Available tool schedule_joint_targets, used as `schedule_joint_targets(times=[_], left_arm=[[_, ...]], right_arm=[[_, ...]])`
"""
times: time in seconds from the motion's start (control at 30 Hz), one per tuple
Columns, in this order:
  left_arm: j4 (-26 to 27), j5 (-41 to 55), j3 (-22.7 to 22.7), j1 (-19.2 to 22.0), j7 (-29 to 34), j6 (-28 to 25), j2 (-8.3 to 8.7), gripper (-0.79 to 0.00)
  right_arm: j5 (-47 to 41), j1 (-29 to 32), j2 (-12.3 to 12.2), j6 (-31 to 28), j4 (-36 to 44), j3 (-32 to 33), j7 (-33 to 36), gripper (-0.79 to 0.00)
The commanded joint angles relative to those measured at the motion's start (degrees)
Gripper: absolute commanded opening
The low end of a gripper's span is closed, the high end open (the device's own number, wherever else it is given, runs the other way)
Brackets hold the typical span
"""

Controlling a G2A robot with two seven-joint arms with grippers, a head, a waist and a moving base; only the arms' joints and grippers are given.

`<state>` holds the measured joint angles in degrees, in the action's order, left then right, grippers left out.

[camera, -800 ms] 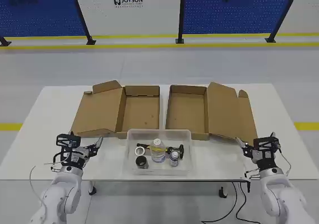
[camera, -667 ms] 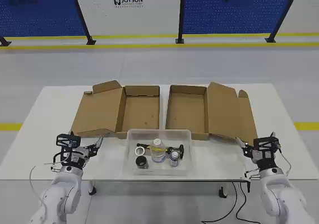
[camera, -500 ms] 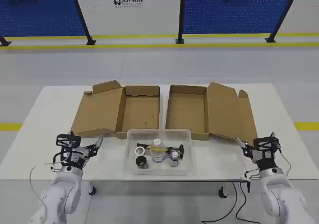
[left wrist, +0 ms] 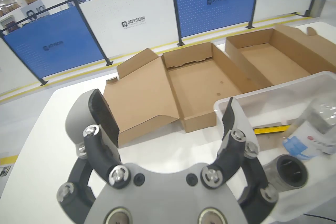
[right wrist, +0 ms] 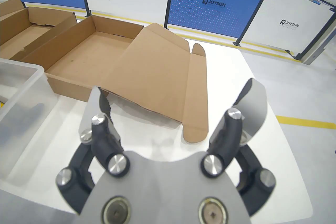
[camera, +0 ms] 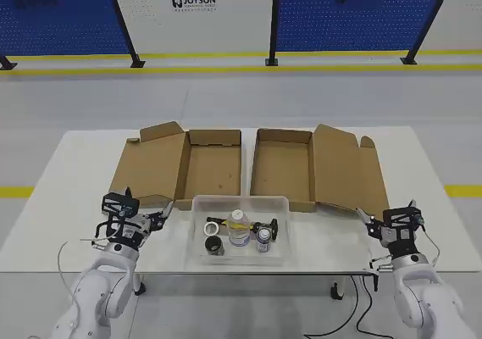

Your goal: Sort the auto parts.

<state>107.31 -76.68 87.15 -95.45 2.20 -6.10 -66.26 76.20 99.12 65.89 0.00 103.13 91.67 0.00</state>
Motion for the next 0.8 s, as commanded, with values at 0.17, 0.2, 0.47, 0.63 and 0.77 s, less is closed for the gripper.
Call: schedule_joint_targets(times=[0.17,0.2,0.47,0.63,0.77], left_arm=[[1.5,1.6,-5.7,4.5,4.8,-10.9,-0.06,0.0],[1.1,1.7,-6.7,5.2,5.4,-11.8,-0.12,0.0],[-3.0,1.2,-15.0,10.4,8.7,-15.1,-0.92,0.0],[-5.7,1.2,-18.9,12.4,9.5,-15.1,-1.49,0.0],[-7.9,1.5,-21.1,13.9,9.7,-14.6,-1.9,0.0]], right_arm=[[0.0,0.0,0.0,0.0,0.0,0.0,0.0,0.0],[0.0,0.0,0.0,0.0,0.0,0.0,0.0,0.0],[0.0,0.0,0.0,0.0,0.0,0.0,0.0,0.0],[0.0,0.0,0.0,0.0,0.0,0.0,0.0,0.0],[0.0,0.0,0.0,0.0,0.0,0.0,0.0,0.0]])
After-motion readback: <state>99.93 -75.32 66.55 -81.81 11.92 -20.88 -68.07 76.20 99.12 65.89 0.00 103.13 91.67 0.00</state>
